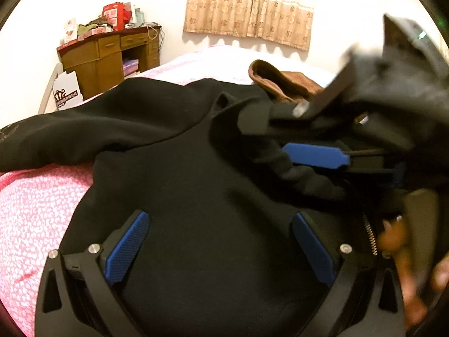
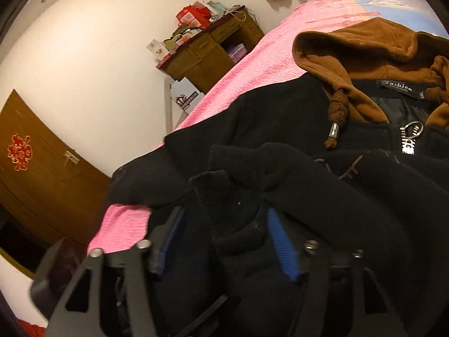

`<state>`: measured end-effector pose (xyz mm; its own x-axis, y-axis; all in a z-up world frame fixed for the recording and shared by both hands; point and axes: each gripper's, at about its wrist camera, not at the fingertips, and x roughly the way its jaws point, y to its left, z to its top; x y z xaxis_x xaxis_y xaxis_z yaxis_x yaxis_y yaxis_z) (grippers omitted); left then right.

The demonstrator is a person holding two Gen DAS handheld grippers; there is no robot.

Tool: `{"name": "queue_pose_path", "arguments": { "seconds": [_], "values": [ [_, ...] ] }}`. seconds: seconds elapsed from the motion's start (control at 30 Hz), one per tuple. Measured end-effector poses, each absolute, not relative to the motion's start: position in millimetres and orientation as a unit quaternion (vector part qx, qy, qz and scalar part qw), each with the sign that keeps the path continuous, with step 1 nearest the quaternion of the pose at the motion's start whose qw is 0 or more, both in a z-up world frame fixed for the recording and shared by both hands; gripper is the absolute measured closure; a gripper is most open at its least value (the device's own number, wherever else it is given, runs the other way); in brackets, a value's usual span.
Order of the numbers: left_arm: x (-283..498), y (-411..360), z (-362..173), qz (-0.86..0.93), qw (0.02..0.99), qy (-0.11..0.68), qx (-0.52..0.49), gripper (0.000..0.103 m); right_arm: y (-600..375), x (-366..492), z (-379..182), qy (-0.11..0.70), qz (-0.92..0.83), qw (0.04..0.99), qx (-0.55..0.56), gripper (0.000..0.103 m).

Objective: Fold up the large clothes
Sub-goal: 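Lay the sleeve across the hoodie front and open the right gripper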

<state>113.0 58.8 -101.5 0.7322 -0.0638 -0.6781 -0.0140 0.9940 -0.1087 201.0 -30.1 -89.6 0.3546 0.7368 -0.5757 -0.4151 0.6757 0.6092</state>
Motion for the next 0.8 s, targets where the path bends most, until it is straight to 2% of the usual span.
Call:
{"name": "queue_pose_path", "arguments": {
  "seconds": [0.07,0.17,0.33,0.37,0.47,0.6,0.8],
  "values": [
    [113,60,-101,-0.014,0.929,0.366,-0.055,0.000,-34,189,-76,0.434,0.389,0.787,0.202,0.036],
    [113,60,-101,-0.014,0.929,0.366,-0.054,0.000,-61,159,-40,0.365,0.378,0.825,0.209,0.037],
    [113,60,-101,-0.014,0.928,0.368,-0.053,0.000,-126,123,-18,0.315,0.152,0.931,0.100,0.037],
    [113,60,-101,-0.013,0.928,0.369,-0.052,0.000,-139,121,-20,0.315,0.118,0.938,0.086,0.037],
    [113,58,-100,-0.010,0.925,0.377,-0.045,0.000,-186,115,-37,0.332,0.046,0.936,0.110,0.048],
    [111,52,-88,0.000,0.922,0.387,-0.016,0.000,-219,112,-77,0.388,0.031,0.912,0.130,0.049],
    [144,46,-46,-0.001,0.921,0.385,-0.052,0.000,-209,98,-91,0.383,0.040,0.917,0.106,0.049]
  ]
}}
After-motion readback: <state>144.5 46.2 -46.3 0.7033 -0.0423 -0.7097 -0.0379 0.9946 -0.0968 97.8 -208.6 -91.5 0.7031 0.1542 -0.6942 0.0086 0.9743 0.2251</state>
